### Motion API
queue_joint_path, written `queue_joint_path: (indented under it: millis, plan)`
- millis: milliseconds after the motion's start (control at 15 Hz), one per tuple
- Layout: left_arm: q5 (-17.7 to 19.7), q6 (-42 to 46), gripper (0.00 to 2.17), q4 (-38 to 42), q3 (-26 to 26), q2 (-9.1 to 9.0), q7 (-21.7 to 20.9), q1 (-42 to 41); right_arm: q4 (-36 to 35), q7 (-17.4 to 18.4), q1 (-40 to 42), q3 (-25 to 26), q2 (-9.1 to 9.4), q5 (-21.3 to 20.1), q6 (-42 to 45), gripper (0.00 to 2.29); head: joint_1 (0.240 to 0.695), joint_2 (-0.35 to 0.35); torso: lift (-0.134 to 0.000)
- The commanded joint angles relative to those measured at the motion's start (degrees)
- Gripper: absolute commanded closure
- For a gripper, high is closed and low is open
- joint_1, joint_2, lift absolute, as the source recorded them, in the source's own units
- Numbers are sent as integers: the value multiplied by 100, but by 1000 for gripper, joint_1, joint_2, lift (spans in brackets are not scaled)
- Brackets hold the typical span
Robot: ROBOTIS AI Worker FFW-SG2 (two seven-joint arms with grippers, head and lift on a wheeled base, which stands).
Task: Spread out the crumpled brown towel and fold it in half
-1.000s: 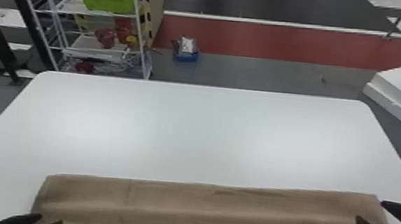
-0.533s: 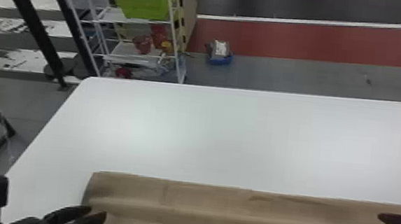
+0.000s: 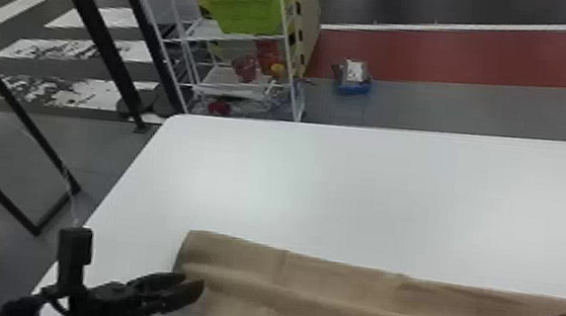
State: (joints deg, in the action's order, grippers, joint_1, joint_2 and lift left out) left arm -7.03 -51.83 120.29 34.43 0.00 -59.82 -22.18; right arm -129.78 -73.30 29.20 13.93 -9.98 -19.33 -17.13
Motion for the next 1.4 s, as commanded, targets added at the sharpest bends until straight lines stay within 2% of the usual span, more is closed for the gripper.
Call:
queue_joint_path:
  millis: [0,133,467,733,933,1067,1333]
  plan:
    - [53,-333,478,337,55,-15,-109,-5,-109,-176,-213,-523,-347,-704,82,471,695,286,-124]
    - [61,-562,478,592,46,-15,-118,-102,-320,-475,-380,-760,-549,-888,46,475,695,309,-124]
    - [-9,-878,478,777,108,-15,-109,-172,-381,-502,-854,-1226,-1182,-1143,-463,599,695,336,-124]
    - [-71,-1089,481,777,116,-15,-74,-102,-346,-502,-863,-1586,-1454,-1178,-709,650,695,341,-124]
    - [-106,-1089,481,759,116,-15,-74,-58,-241,-502,-802,-1999,-1604,-1521,-692,650,695,350,-124]
    - [-123,-1107,478,751,116,-15,-74,-58,-179,-502,-837,-2289,-1788,-1794,-692,650,695,350,-124]
    - [-123,-1089,478,707,160,-15,-100,-58,-179,-502,-916,-2491,-1929,-2057,-709,707,695,350,-124]
